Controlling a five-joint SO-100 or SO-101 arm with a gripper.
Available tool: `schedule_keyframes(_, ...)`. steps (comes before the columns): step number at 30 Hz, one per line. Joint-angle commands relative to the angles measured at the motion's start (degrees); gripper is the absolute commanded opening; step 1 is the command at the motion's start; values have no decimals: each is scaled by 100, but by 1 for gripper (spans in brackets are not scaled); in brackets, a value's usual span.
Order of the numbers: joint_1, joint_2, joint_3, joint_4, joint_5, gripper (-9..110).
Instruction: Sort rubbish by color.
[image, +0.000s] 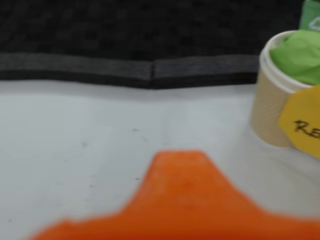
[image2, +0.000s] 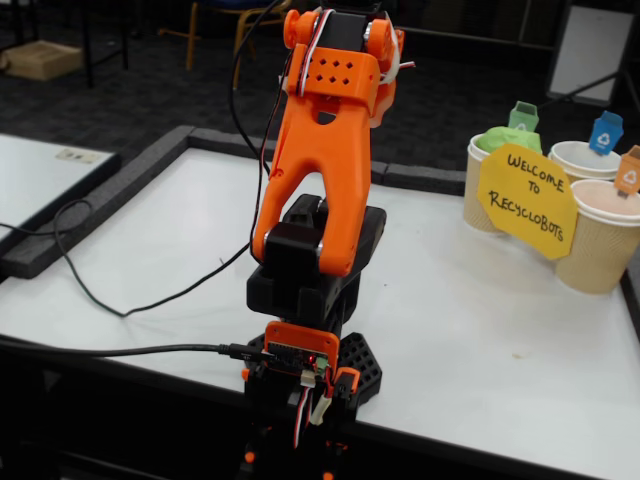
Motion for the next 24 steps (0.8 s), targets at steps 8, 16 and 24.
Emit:
schedule_keyframes(8,-1644,0,-105,-185,-123,0)
schedule_keyframes(16,-2786,0,-123,-185,-123,0)
schedule_keyframes(24,-3516,0,-123,-185,-79,0)
